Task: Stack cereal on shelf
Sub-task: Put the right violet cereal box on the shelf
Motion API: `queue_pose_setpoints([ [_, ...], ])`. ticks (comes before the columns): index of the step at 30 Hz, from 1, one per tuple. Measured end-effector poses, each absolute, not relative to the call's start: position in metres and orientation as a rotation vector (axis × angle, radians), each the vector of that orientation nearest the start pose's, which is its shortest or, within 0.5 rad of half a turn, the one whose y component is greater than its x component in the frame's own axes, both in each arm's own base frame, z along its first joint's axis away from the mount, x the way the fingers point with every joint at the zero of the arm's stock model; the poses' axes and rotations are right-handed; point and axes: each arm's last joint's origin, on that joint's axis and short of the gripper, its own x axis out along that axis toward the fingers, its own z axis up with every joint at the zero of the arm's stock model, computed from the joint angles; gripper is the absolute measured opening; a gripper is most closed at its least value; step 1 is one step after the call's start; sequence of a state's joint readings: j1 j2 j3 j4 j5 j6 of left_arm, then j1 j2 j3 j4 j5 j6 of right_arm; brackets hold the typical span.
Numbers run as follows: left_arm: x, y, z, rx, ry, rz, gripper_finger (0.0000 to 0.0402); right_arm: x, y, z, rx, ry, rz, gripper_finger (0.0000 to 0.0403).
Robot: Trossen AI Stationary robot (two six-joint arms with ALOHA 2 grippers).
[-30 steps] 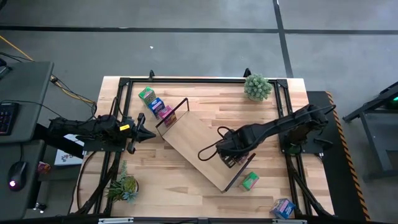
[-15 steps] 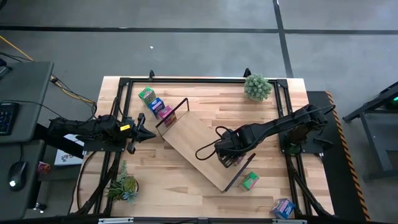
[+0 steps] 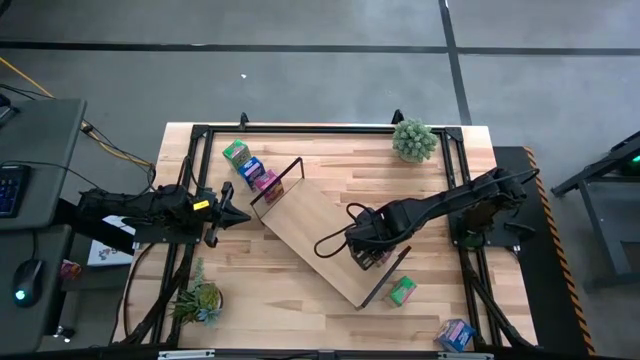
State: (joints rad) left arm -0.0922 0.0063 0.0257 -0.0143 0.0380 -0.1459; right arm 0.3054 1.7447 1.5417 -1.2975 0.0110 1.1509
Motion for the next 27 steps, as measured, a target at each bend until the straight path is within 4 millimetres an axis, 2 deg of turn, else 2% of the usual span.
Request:
queue_pose_setpoints([
  [4,0.096,-0.01,0.17,-0.146,0.004,-0.131,0.0003,0.31,0.097,0.276,0.684,1.406,-0.625,0.0147],
  [14,0.096,-0.01,0.17,-0.146,0.004,-0.13,0.0003,0.31,0.098,0.276,0.664,1.42,-0.602,0.0253],
  [18,0.096,-0.01,0.17,-0.146,0.004,-0.13,0.0003,0.31,0.098,0.277,0.653,1.423,-0.591,0.0281],
  [22,0.096,-0.01,0.17,-0.146,0.004,-0.13,0.0003,0.313,0.098,0.29,0.633,1.395,-0.538,0.0288],
  [27,0.096,-0.01,0.17,-0.146,0.004,-0.131,0.0003,0.314,0.096,0.32,0.568,1.339,-0.485,0.0288],
])
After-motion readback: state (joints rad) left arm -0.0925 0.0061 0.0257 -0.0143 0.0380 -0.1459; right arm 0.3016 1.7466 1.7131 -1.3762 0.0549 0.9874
